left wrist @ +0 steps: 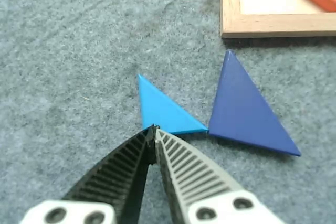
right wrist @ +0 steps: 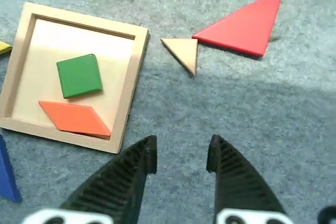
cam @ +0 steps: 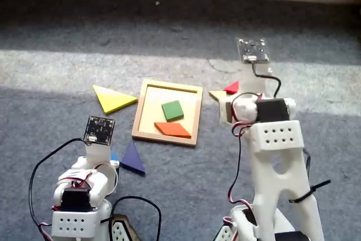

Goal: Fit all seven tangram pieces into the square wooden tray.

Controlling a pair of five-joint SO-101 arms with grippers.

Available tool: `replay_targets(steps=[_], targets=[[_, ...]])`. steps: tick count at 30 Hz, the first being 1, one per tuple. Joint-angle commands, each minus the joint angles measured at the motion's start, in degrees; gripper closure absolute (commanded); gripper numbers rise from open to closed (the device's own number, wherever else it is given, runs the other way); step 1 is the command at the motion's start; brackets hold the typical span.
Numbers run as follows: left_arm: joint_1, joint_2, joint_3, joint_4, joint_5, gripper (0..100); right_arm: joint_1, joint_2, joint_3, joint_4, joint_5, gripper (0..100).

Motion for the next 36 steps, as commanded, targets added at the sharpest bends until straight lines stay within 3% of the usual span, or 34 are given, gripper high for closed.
replay_targets(steps=[1, 6, 17, 19, 23, 25, 28, 33, 36], targets=[[0.7, -2.3, 1.1, 0.4, -0.2, 99, 5.4, -2.9, 6.0, -6.0, 1.1, 84.7], [1.1, -2.3, 1.1, 0.4, -0.2, 99, 8.5, -4.4, 19.9, -20.0, -5.0, 84.7], [0.9, -2.3, -0.7, 0.4, -1.7, 99, 10.0, -10.2, 30.6, -32.1, -4.5, 84.7], [0.9, -2.3, -4.4, 0.2, -8.0, 99, 10.0, -10.2, 31.3, -33.3, -4.5, 84.7], [0.8, -2.3, -13.5, 1.3, -29.8, 99, 10.0, -10.2, 31.5, -33.8, -4.5, 84.7], [0.9, -2.0, -17.3, 2.7, -34.5, 99, 10.0, -10.2, 31.5, -33.8, -4.4, 84.7], [0.9, -1.9, -21.4, 2.9, -32.2, 97, 10.0, -10.2, 31.5, -33.8, -4.2, 84.7], [1.1, -1.8, -25.0, 3.3, -26.2, 82, 10.0, -10.2, 31.6, -33.8, -4.1, 84.7], [1.4, -1.7, -24.9, 3.3, -25.3, 82, 10.0, -10.2, 31.7, -33.8, -4.1, 84.7]])
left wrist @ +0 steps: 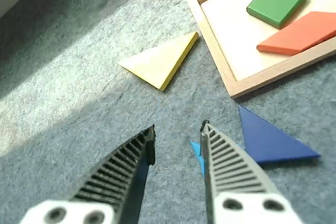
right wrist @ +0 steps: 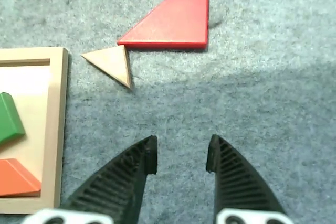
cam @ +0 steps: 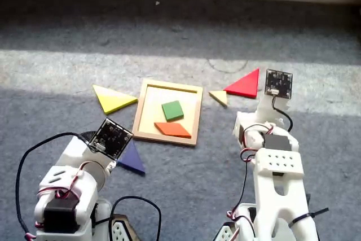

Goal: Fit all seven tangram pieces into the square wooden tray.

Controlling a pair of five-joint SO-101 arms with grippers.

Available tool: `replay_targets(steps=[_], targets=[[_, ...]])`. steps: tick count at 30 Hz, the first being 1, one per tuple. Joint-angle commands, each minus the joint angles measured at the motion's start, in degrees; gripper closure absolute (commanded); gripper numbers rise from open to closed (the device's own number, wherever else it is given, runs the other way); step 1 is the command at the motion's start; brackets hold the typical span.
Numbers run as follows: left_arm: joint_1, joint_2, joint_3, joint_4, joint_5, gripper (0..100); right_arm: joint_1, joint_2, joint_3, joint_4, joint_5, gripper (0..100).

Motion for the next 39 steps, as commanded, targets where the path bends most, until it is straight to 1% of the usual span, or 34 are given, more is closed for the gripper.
replay_targets(steps=[1, 4, 7, 9, 11, 13, 17, 21, 23, 31, 36, 39], targets=[[1.3, -1.5, -2.9, 0.2, 2.0, 81, 0.7, -1.5, -0.1, -1.2, -0.3, 84.7], [1.3, 2.2, -3.0, 0.0, 2.1, 81, 0.7, -1.5, -0.1, -1.2, -0.3, 84.7], [1.3, 10.2, -4.1, -1.1, 2.2, 78, 0.7, -1.5, -0.1, -1.2, -0.2, 84.7], [2.0, 16.3, -5.9, -2.1, 3.6, 77, 0.7, -1.5, -0.1, -1.2, -0.2, 84.7], [4.2, 22.1, -8.0, -2.7, 5.7, 77, 0.7, -1.5, -0.1, -1.2, -0.2, 84.7], [8.0, 27.5, -9.9, -3.3, 7.9, 77, 0.7, -1.4, -0.1, -1.2, -0.2, 84.7], [15.5, 37.1, -11.5, -6.3, 15.4, 76, 0.7, -1.4, -0.1, -1.2, -0.2, 84.7], [19.3, 46.3, -11.1, -10.5, 21.1, 76, 0.7, -1.4, 0.0, -1.2, -0.2, 84.7], [19.4, 50.8, -11.5, -11.7, 22.2, 76, 0.7, -1.4, 0.0, -1.2, -0.2, 84.7], [19.0, 65.0, -11.6, -15.9, 22.5, 76, 0.7, -1.4, 0.0, -1.2, -0.2, 84.7], [15.3, 71.3, -11.6, -18.5, 22.5, 76, 0.7, -1.4, 0.0, -1.2, -0.2, 84.7], [12.3, 74.0, -13.4, -18.5, 22.4, 76, 0.7, -1.4, 0.0, -1.2, -0.2, 84.7]])
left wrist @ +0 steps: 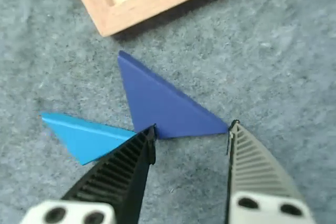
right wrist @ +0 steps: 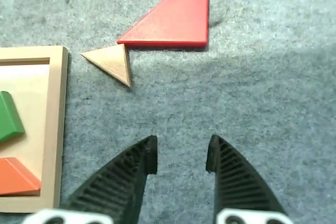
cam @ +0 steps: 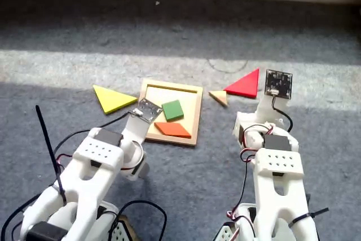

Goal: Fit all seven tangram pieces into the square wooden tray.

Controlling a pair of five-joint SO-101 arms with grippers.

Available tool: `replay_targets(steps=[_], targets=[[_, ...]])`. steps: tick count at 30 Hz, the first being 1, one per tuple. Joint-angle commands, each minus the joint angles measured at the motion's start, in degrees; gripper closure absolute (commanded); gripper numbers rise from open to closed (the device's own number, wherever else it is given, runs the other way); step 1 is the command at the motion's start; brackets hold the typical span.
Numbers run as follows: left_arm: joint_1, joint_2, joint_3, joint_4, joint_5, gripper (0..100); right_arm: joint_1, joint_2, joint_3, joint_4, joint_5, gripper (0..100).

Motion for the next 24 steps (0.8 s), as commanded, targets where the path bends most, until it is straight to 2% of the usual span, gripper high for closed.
replay_targets(steps=[1, 10, 15, 20, 24], targets=[[-4.4, 3.7, -4.7, -1.1, 0.5, 76, 0.7, -1.4, -0.2, -1.2, -0.2, 84.7], [-5.4, 8.1, -8.6, -1.1, 0.5, 76, 0.7, -1.4, -0.2, -1.2, -0.2, 84.7], [-9.5, 5.4, -11.3, 0.5, 0.6, 76, 0.7, -1.4, -0.2, -1.2, -0.2, 84.7], [-10.5, -1.5, -12.1, 5.5, 6.3, 71, 0.7, -1.4, -0.2, -1.2, -0.2, 84.7], [-10.9, -3.3, -12.0, 6.2, 12.4, 68, 0.7, -1.4, -0.2, -1.2, -0.2, 84.7]])
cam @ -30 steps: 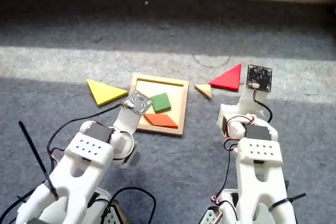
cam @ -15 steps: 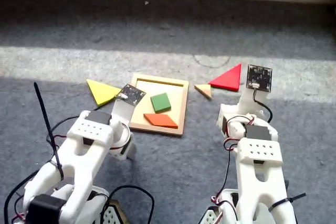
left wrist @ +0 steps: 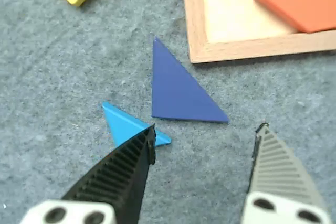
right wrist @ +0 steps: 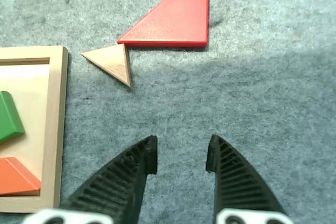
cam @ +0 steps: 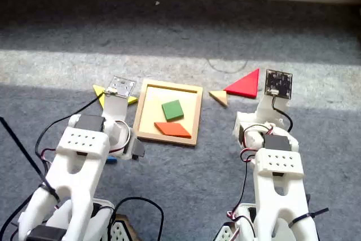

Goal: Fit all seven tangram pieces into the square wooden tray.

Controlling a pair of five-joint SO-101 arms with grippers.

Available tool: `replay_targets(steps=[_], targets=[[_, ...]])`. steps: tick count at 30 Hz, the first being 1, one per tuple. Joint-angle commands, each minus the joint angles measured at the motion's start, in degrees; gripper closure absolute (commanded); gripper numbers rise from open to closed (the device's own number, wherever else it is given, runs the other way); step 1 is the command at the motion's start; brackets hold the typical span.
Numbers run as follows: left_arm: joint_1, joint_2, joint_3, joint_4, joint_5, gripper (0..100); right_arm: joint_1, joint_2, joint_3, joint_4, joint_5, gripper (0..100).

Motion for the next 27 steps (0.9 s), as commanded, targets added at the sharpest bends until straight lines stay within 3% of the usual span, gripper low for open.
replay_targets(steps=[1, 15, 19, 27], targets=[[-1.0, -2.5, -2.2, 1.1, 6.0, 68, 0.7, -1.4, -0.2, -1.2, -0.2, 84.7], [-5.4, -1.1, 3.2, -6.9, 6.0, 68, 0.7, -1.4, -0.2, -0.9, -0.2, 84.7], [-5.4, 6.6, 1.6, -10.7, 6.0, 68, 0.7, -1.5, 0.7, -1.1, -0.2, 84.7], [-5.4, 20.4, -9.0, -6.4, 6.1, 69, 0.7, -1.5, 1.3, -1.1, -0.1, 84.7]])
